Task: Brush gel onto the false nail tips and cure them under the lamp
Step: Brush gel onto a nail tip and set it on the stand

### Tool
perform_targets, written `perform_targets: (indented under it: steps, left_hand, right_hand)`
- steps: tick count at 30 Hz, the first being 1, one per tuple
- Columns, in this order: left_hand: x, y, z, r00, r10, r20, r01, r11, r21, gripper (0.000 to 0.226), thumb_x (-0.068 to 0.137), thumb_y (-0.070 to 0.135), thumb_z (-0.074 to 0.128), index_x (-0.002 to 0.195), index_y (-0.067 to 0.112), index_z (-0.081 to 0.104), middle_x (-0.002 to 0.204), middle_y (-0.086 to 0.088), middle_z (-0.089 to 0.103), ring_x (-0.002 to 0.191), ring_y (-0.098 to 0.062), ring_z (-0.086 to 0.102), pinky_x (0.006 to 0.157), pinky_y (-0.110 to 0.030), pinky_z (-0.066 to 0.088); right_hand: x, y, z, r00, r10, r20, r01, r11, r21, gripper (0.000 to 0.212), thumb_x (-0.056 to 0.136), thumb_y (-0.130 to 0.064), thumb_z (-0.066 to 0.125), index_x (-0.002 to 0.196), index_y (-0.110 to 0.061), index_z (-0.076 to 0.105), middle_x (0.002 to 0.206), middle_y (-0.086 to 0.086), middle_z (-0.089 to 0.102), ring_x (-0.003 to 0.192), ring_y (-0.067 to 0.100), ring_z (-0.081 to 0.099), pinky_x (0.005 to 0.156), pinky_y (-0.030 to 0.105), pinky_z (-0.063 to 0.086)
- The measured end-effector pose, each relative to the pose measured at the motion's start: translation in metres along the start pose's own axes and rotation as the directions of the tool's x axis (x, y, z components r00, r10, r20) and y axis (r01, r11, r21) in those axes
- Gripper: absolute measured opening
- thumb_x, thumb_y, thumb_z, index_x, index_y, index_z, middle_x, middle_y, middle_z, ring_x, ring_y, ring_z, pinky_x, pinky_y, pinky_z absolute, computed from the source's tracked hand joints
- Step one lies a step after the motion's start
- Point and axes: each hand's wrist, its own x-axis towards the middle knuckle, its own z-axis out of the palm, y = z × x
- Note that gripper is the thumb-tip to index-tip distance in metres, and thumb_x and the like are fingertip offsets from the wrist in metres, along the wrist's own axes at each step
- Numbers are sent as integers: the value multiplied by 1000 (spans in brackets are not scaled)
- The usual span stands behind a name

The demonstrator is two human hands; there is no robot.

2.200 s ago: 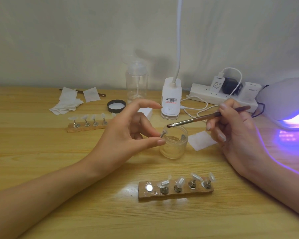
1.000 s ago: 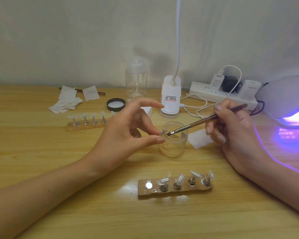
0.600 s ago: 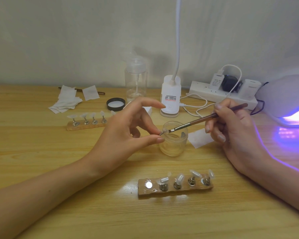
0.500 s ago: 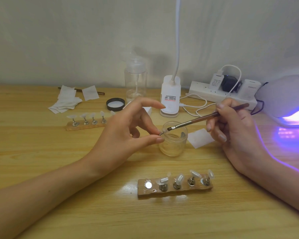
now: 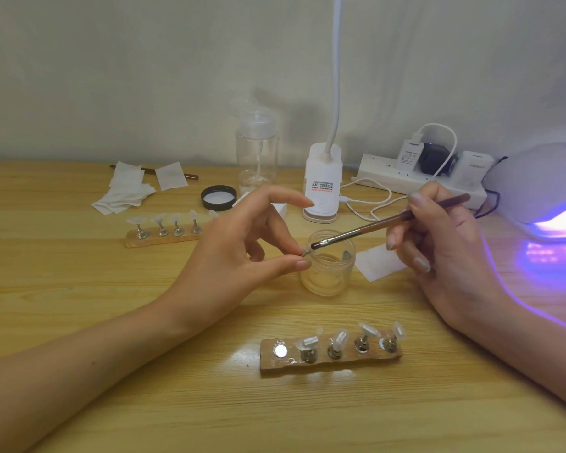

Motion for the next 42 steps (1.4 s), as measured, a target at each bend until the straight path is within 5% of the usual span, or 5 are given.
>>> perform_targets:
  steps: [9, 23, 33, 39, 42]
  left_hand:
    - [0, 2, 1, 1000, 5, 0, -5, 1000, 8, 56, 82, 12, 82, 129, 27, 56, 82, 6, 69, 85, -13, 70, 59, -41, 51]
    - [-3, 5, -1, 994, 104, -22, -104, 994, 15, 49, 86, 18, 77, 129, 30, 55, 90, 9, 69, 90, -19, 68, 67, -19, 47]
    - [10, 34, -23, 998, -63, -10, 60, 976, -210, 69, 81, 13, 79, 142, 22, 48, 86, -3, 75, 90, -22, 75, 79, -27, 58]
    - [-9, 45, -32, 955, -215, 203, 238, 966, -101, 73, 74, 23, 89, 135, 42, 55, 82, 5, 75, 85, -8, 70, 74, -35, 42]
    - [-33, 38, -23, 909, -296, 292, 328, 943, -64, 77, 74, 13, 89, 133, 48, 54, 83, 5, 75, 83, -21, 71, 74, -28, 44]
  right_hand:
    - [0, 0, -2, 998, 33, -62, -37, 997, -63, 21, 87, -30, 57, 75, -18, 43, 54, 9, 59, 33, 8, 28, 39, 13, 29]
    - [-2, -4, -2, 987, 17, -160, -16, 1000, 9, 40, 101, -16, 44, 64, -26, 54, 47, 1, 50, 34, 6, 26, 36, 14, 25]
    - [0, -4, -4, 981, 66, -184, -63, 998, 19, 30, 102, -16, 43, 72, -21, 45, 46, 1, 50, 34, 8, 27, 37, 17, 27]
    - [1, -3, -6, 980, 65, -190, -63, 998, 19, 28, 102, -15, 43, 74, -20, 44, 46, 0, 50, 33, 8, 27, 37, 17, 27]
    - [1, -2, -6, 980, 72, -187, -70, 997, 20, 29, 102, -16, 44, 74, -22, 46, 46, 0, 50, 33, 8, 27, 36, 16, 27]
